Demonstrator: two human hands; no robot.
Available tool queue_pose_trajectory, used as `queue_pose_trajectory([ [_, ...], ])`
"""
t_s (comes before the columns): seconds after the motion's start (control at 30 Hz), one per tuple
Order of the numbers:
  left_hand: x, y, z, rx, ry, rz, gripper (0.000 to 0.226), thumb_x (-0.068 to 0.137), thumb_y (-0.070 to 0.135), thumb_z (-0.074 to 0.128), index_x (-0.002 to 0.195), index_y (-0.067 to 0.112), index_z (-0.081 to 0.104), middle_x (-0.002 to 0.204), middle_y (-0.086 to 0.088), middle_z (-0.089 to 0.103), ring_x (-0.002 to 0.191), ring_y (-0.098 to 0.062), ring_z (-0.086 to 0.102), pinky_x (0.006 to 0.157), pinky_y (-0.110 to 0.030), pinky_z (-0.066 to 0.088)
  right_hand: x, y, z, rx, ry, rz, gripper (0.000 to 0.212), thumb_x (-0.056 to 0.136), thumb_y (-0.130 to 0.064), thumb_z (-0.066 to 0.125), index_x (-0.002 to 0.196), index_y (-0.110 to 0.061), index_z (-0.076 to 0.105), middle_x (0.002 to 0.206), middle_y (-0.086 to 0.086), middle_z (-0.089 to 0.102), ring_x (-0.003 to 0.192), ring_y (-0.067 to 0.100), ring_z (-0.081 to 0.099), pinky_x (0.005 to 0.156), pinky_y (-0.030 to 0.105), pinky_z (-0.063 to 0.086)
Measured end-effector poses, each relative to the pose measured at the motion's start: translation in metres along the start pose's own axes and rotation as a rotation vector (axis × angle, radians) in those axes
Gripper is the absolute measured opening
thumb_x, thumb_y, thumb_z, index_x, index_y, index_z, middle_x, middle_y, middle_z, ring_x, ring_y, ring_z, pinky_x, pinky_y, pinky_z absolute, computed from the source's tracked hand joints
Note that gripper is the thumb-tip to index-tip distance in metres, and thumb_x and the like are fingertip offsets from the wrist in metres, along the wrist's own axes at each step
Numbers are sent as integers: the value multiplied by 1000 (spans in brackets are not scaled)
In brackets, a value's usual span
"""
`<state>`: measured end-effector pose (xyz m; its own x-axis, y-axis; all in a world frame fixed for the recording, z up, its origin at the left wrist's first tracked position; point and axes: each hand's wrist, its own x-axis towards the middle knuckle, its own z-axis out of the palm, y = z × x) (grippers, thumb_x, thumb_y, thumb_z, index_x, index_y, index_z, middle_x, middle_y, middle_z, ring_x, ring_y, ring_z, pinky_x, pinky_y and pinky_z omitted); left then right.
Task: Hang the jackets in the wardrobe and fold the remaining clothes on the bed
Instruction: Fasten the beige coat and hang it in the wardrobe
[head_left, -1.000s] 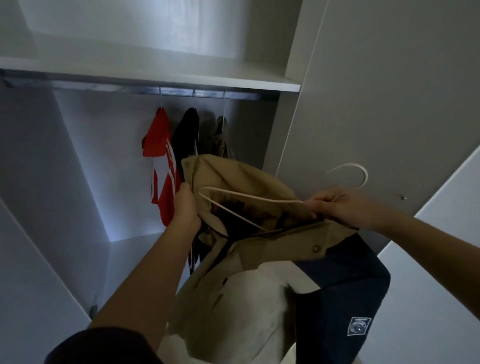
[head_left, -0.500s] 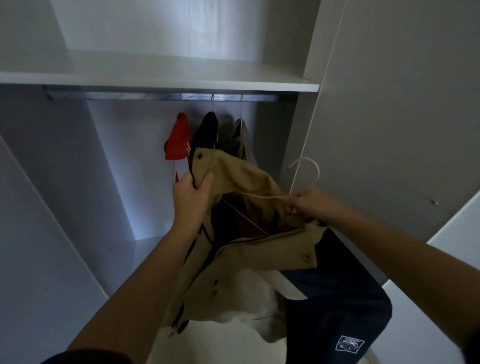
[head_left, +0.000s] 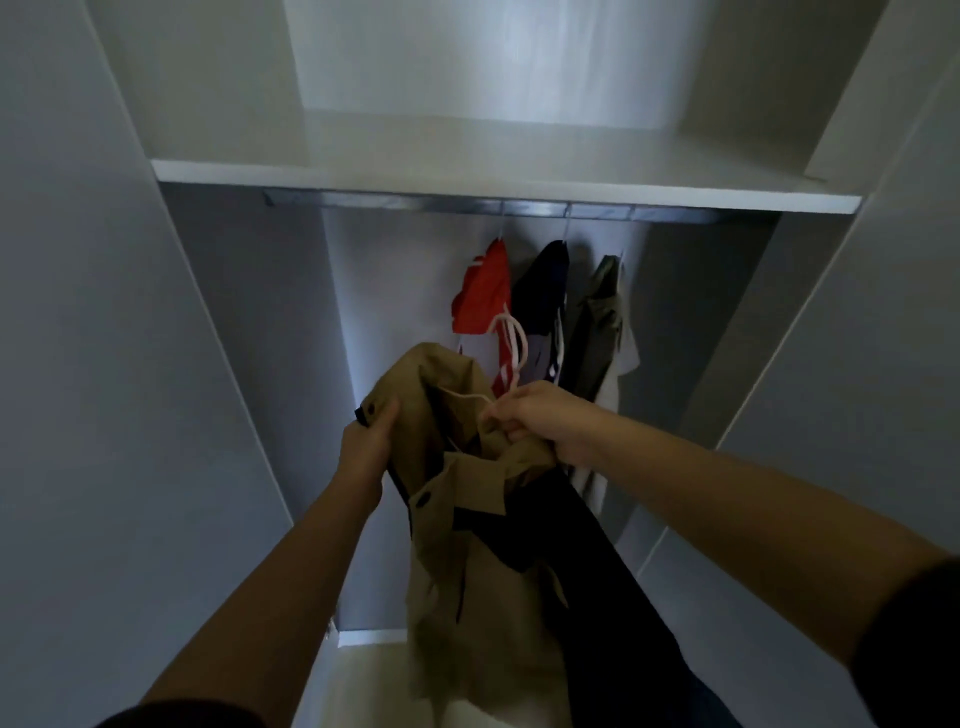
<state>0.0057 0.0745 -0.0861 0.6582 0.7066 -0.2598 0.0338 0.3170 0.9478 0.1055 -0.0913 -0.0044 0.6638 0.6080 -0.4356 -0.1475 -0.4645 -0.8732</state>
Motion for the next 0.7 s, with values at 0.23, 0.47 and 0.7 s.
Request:
queue_pose_trajectory([
  [0.23, 114, 39, -16, 93, 82, -4, 45, 96, 32, 53, 130, 2, 51, 115, -16, 60, 95, -30, 58, 79, -40, 48, 109, -73, 35, 151, 23, 57, 25, 95, -11, 53, 73, -5, 62, 62, 5, 59, 51, 15, 53, 49, 24, 48],
  [0.47, 237, 55, -15, 334, 31, 55, 37, 97, 31, 52, 111, -3, 61, 99, -22, 63, 92, -36, 60, 68, -32, 44, 206, -114, 33, 182, 77, 38, 29, 98, -9, 47, 73, -5, 60, 56, 3, 56, 32, 5, 43, 37, 16, 37],
  [0.7, 319, 62, -5, 411, 46, 174, 34, 99, 21, 50, 111, -10, 59, 110, -29, 60, 103, -41, 58, 80, -38, 46, 265, -139, 38, 163, 92, -136, 28, 99, -2, 45, 73, -3, 54, 46, 1, 54, 28, 2, 42, 34, 13, 34],
])
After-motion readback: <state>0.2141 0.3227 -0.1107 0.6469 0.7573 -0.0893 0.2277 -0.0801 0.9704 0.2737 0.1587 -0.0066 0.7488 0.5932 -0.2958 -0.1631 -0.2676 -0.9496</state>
